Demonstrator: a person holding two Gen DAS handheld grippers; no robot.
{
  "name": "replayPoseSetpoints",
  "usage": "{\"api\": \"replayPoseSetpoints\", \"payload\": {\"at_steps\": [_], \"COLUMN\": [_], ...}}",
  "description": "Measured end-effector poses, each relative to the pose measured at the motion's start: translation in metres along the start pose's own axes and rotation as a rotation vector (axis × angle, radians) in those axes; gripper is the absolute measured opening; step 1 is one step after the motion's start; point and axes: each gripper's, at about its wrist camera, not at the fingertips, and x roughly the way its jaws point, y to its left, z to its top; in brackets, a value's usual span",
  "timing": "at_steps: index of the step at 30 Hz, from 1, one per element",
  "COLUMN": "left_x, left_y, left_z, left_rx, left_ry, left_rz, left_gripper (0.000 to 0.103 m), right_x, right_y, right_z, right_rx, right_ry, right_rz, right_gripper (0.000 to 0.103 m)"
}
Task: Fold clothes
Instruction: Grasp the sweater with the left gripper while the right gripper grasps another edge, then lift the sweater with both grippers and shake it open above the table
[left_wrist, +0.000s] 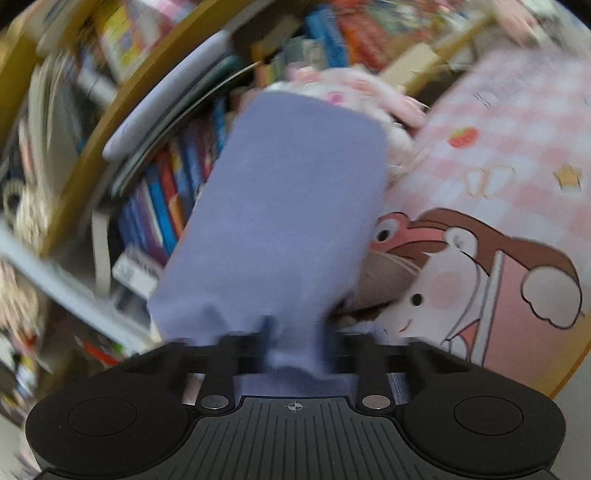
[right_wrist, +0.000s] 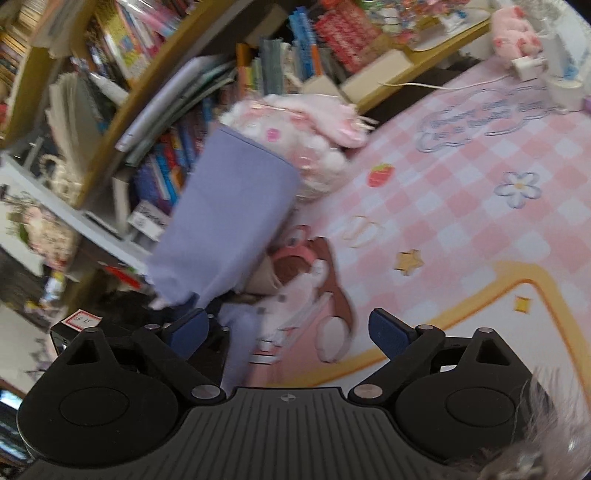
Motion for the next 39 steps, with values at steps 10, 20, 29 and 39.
{"api": "replayPoseSetpoints", "payload": {"at_steps": [10,20,29,39], "left_x": [-0.121,-0.163,-0.240,-0.264], "left_y": [0.071,0.054,0.108,0.202], "left_z": [-0.014,-0.035,0.014,-0.012], "left_rx": [-0.189,-0.150,-0.306,-0.702], "left_ry": [-0.160,-0.134,-0.600,-0.844], "left_rz": [-0.089,-0.131,-0.234,-0.455], "left_gripper": [0.010,0.010,0.009,0.010], "right_x": [0.045,0.038,-0.069,-0.076], "right_y": [-0.006,-0.030,0.082,0.220], "right_z": [-0.010,-0.025,0.099,0.135], "right_rx": [0.376,0.539,0.089,-0.255], "right_ry": [0.127,0.139,-0.247,-0.191], "right_rz": [0.324,0.332,0.630,0.760], "right_gripper": [0.083,0.012,0.010,0.011]}}
